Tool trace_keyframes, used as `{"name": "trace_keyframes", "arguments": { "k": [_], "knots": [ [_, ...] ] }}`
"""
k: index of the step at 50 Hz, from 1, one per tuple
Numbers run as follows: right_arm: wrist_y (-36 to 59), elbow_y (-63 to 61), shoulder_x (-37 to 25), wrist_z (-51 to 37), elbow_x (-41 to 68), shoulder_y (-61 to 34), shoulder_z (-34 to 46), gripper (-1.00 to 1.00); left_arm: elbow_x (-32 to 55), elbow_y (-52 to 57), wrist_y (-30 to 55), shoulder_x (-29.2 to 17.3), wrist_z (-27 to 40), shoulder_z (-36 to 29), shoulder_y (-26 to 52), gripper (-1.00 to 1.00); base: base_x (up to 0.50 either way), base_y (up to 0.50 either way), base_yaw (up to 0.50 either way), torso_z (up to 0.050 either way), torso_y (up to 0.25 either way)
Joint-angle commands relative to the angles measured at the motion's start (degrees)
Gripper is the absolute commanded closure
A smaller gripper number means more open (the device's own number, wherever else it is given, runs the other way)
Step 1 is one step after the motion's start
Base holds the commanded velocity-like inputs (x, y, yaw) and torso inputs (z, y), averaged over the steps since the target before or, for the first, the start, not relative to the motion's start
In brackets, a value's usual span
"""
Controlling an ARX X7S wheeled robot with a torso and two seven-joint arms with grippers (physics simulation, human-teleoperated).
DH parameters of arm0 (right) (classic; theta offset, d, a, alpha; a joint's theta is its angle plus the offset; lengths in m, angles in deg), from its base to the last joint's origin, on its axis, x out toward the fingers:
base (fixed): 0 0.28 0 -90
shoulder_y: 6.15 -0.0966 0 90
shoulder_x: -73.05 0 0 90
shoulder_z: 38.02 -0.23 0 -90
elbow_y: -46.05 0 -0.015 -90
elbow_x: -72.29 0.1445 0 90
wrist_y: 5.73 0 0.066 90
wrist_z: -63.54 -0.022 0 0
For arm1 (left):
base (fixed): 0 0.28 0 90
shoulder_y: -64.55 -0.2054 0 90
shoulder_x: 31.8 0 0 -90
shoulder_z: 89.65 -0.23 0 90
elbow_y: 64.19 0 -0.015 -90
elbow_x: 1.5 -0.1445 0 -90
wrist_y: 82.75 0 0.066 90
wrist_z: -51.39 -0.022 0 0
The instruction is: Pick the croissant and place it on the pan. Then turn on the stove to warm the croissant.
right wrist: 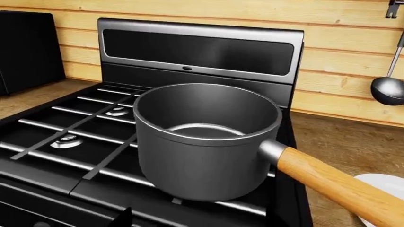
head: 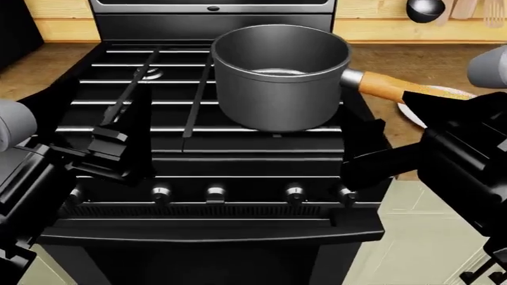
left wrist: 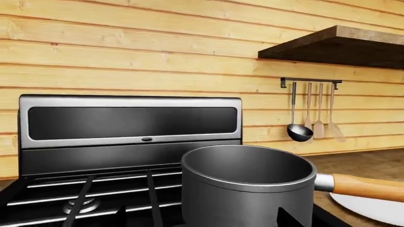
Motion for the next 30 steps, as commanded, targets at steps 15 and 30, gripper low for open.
{"name": "trace_keyframes", "arguments": {
  "k": [15,30],
  "knots": [
    [-4.71,-6.52,-2.27,-4.98,3.61,1.9,-1.68,-1.0,0.04,1.05,-0.62,-1.09,0.07,1.09,-1.07,-1.0,0.0,0.0,0.0,-0.05,0.0],
    [-9.62,-13.37,-4.79,-9.35,5.98,5.84,-4.58,-1.0,4.41,2.47,-1.74,-2.95,1.53,3.31,-3.37,-1.0,0.0,0.0,0.0,-0.05,0.0]
  ]
}}
